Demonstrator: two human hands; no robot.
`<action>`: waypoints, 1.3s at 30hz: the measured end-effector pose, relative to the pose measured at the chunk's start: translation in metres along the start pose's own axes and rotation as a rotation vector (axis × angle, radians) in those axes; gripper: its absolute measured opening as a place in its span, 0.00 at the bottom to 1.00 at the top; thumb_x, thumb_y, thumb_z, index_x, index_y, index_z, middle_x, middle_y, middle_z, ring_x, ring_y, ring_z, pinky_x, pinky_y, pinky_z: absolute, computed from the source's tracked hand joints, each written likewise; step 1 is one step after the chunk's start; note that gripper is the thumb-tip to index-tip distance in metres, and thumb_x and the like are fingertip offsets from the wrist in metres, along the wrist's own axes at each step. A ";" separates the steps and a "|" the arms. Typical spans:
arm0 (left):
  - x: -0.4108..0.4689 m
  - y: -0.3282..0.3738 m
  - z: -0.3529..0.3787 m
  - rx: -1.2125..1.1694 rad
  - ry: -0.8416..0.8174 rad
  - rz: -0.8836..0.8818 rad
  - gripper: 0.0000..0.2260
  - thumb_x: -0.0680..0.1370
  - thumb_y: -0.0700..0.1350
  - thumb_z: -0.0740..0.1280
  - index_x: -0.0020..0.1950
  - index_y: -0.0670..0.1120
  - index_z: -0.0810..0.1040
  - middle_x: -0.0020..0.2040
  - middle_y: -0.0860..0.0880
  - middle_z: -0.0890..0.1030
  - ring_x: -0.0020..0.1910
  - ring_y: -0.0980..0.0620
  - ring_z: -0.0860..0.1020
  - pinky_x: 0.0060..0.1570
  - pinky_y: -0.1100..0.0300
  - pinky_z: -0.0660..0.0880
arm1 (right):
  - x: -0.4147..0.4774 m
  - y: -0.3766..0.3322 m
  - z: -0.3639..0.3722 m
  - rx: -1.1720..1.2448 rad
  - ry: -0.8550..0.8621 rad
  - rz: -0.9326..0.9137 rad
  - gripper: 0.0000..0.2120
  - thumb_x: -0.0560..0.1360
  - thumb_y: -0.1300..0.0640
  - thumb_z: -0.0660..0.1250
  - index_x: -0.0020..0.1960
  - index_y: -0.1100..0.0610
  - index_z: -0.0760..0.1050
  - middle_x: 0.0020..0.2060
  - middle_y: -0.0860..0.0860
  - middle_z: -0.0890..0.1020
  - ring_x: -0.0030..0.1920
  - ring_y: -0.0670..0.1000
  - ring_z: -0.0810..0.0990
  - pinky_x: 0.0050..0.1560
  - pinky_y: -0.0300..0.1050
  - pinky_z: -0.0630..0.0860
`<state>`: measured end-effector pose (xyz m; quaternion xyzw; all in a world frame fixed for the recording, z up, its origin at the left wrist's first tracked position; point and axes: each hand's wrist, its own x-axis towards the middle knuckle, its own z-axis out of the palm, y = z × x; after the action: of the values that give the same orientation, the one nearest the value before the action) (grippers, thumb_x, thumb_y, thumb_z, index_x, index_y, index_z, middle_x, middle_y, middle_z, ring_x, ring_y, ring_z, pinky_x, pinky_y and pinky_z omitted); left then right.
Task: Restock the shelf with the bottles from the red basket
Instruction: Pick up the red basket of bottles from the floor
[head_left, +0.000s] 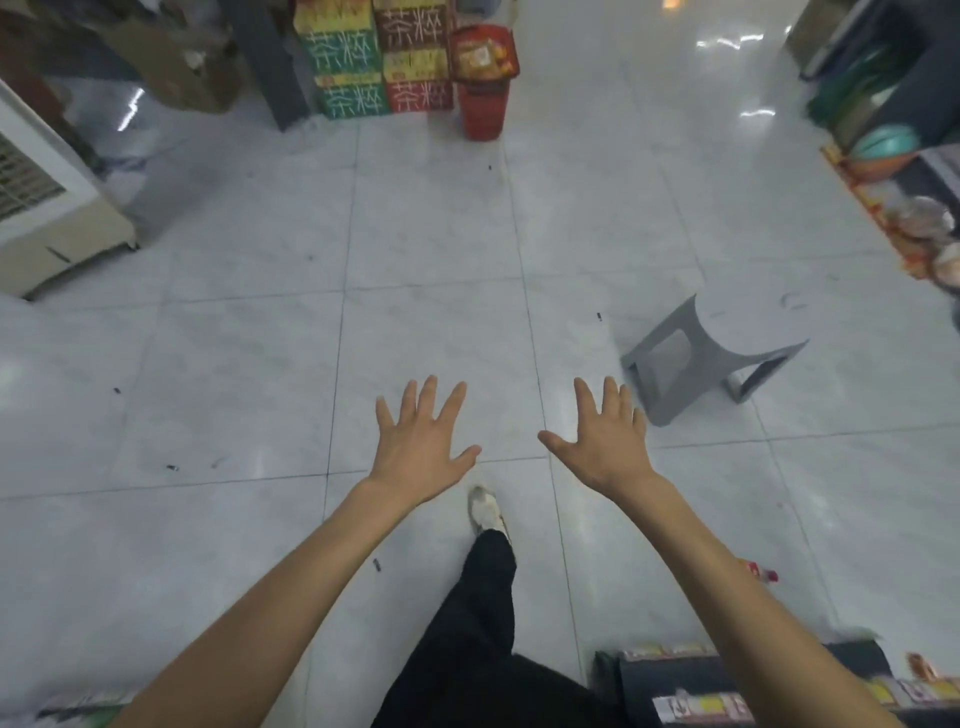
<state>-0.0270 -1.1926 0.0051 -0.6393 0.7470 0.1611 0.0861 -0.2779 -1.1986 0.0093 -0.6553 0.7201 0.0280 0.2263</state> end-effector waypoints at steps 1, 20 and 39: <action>0.024 -0.005 -0.011 -0.002 0.019 -0.007 0.39 0.81 0.69 0.54 0.85 0.56 0.41 0.85 0.44 0.45 0.84 0.39 0.45 0.77 0.29 0.44 | 0.023 -0.003 -0.016 -0.021 0.004 -0.002 0.44 0.78 0.31 0.59 0.83 0.52 0.46 0.81 0.62 0.46 0.81 0.64 0.41 0.79 0.63 0.45; 0.407 -0.063 -0.186 0.020 0.141 -0.005 0.40 0.79 0.72 0.54 0.85 0.57 0.41 0.85 0.46 0.42 0.83 0.39 0.37 0.77 0.29 0.40 | 0.408 -0.073 -0.187 -0.168 0.009 -0.089 0.46 0.77 0.29 0.57 0.83 0.51 0.41 0.81 0.61 0.41 0.81 0.64 0.37 0.79 0.64 0.44; 0.802 -0.062 -0.379 0.063 0.125 -0.070 0.41 0.79 0.72 0.55 0.84 0.58 0.41 0.85 0.45 0.42 0.83 0.39 0.38 0.77 0.29 0.45 | 0.810 -0.088 -0.371 -0.138 0.030 -0.162 0.46 0.77 0.28 0.56 0.83 0.51 0.42 0.82 0.61 0.44 0.81 0.64 0.39 0.79 0.63 0.43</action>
<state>-0.0710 -2.0780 0.0825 -0.6707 0.7329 0.0941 0.0648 -0.3322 -2.0903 0.0703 -0.7257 0.6645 0.0493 0.1711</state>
